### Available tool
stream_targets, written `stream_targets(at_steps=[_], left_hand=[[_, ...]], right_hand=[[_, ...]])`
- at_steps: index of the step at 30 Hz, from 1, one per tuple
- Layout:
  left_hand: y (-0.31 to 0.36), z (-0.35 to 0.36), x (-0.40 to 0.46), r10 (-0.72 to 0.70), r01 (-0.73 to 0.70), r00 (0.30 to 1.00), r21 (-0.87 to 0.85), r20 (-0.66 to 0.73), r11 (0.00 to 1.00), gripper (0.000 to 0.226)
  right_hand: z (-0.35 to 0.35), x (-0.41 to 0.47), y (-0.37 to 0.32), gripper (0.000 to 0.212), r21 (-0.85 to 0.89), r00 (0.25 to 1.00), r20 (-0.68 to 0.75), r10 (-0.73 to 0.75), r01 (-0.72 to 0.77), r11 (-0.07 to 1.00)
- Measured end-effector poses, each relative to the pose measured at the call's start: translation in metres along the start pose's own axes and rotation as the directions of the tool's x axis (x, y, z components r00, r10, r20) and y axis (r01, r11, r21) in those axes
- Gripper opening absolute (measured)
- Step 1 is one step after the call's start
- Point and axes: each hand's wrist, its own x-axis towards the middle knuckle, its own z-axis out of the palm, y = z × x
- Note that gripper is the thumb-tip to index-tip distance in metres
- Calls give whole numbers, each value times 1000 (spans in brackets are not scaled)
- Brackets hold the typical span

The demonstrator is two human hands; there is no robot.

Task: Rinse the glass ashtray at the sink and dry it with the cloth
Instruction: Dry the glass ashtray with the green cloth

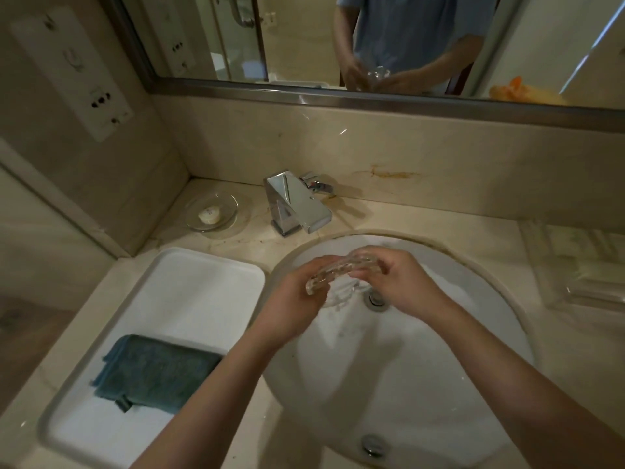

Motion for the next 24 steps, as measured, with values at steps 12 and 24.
stream_targets(at_steps=[12,24], left_hand=[[19,5,-15,246,-200,966,373,-79,906,39],[29,-2,-27,237,-197,962,256,-134,946,41]], right_hand=[[-14,-28,-15,39,-512,863,53,-503,455,728],[-23,-25,-29,59,-501,897,225,-381,442,745]])
